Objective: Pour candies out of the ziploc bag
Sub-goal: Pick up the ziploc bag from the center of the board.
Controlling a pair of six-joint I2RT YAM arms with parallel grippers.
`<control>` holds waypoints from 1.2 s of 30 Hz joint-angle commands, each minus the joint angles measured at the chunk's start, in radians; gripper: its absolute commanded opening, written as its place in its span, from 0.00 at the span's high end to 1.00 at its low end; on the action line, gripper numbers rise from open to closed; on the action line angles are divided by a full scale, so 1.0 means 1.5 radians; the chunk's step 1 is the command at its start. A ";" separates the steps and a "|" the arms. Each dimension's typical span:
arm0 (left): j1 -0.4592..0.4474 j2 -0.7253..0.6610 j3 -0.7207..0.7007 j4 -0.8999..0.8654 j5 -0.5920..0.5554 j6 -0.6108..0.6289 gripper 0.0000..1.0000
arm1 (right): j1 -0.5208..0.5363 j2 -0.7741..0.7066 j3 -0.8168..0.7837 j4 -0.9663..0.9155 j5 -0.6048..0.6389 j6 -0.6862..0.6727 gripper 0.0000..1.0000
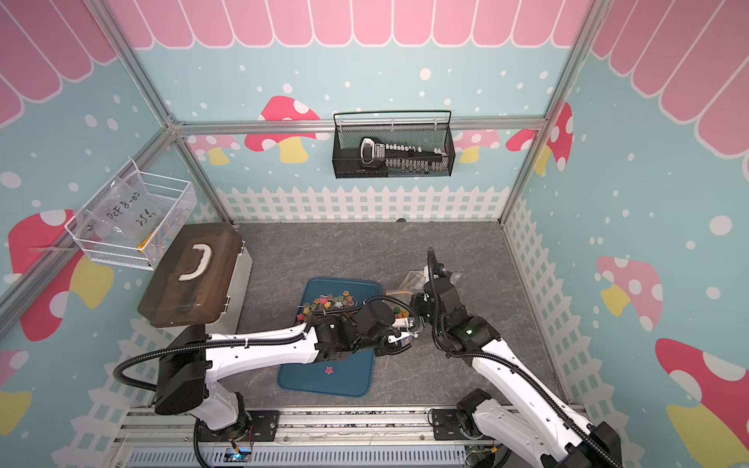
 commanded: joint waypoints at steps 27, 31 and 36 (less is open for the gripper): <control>0.140 -0.003 0.152 -0.075 0.119 -0.246 1.00 | -0.155 -0.116 -0.105 -0.032 -0.106 0.113 0.33; 0.147 -0.001 0.156 -0.075 0.120 -0.248 1.00 | -0.184 -0.127 -0.156 0.019 -0.202 0.123 0.32; 0.150 0.002 0.162 -0.073 0.117 -0.249 1.00 | -0.209 -0.126 -0.223 0.086 -0.289 0.186 0.28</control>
